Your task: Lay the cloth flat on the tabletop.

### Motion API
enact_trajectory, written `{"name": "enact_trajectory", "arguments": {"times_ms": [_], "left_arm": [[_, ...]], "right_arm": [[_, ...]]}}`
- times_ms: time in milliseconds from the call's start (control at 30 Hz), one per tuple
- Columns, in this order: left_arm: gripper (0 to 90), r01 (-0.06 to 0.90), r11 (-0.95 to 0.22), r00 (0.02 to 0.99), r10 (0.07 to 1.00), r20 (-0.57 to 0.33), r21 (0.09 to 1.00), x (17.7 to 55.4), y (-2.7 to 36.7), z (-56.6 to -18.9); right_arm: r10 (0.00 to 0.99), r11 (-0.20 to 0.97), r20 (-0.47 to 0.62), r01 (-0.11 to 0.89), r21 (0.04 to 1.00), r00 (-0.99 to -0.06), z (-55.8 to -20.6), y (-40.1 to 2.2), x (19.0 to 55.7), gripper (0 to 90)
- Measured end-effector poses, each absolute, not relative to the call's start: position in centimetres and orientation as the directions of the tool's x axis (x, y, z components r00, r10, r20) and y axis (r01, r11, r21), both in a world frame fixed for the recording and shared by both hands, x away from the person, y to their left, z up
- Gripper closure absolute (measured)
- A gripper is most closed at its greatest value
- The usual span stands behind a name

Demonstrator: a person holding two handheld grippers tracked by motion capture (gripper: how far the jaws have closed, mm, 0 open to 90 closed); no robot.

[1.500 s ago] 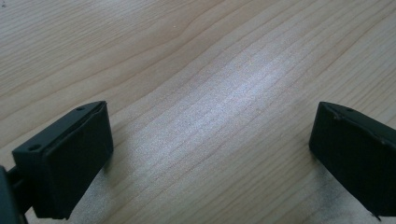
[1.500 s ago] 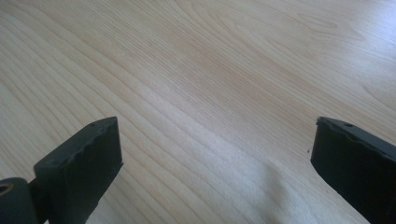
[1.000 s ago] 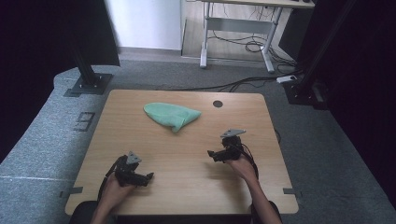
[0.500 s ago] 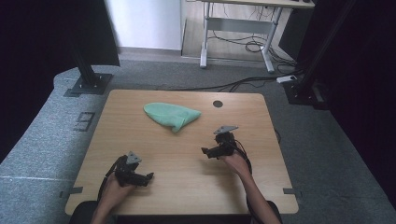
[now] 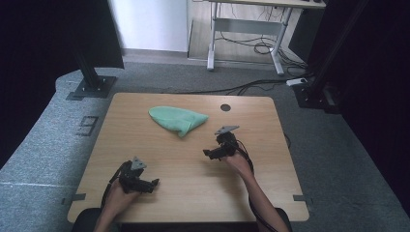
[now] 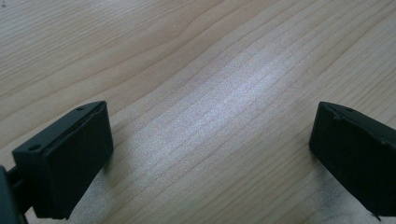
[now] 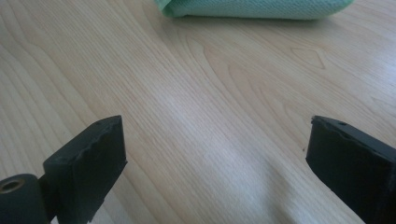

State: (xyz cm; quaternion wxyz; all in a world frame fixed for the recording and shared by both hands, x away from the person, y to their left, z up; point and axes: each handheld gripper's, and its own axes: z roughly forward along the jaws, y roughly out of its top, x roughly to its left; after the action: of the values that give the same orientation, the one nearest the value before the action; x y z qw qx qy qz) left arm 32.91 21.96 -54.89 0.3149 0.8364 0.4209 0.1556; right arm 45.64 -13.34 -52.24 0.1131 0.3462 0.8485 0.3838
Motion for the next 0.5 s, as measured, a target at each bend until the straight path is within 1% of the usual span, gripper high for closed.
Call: {"name": "enact_trajectory", "arguments": {"times_ms": [133,500], "left_arm": [[0.0,0.606,-0.447,0.597,0.802,-0.005,0.658,32.9,22.0,-54.9],[0.0,0.606,-0.447,0.597,0.802,-0.005,0.658,32.9,22.0,-54.9]], "right_arm": [[0.674,0.467,0.078,0.505,0.726,-0.735,-52.3,-12.6,46.1,8.4],[0.655,0.463,0.102,0.504,0.729,-0.749,-52.5,-11.3,47.5,11.6]]}}
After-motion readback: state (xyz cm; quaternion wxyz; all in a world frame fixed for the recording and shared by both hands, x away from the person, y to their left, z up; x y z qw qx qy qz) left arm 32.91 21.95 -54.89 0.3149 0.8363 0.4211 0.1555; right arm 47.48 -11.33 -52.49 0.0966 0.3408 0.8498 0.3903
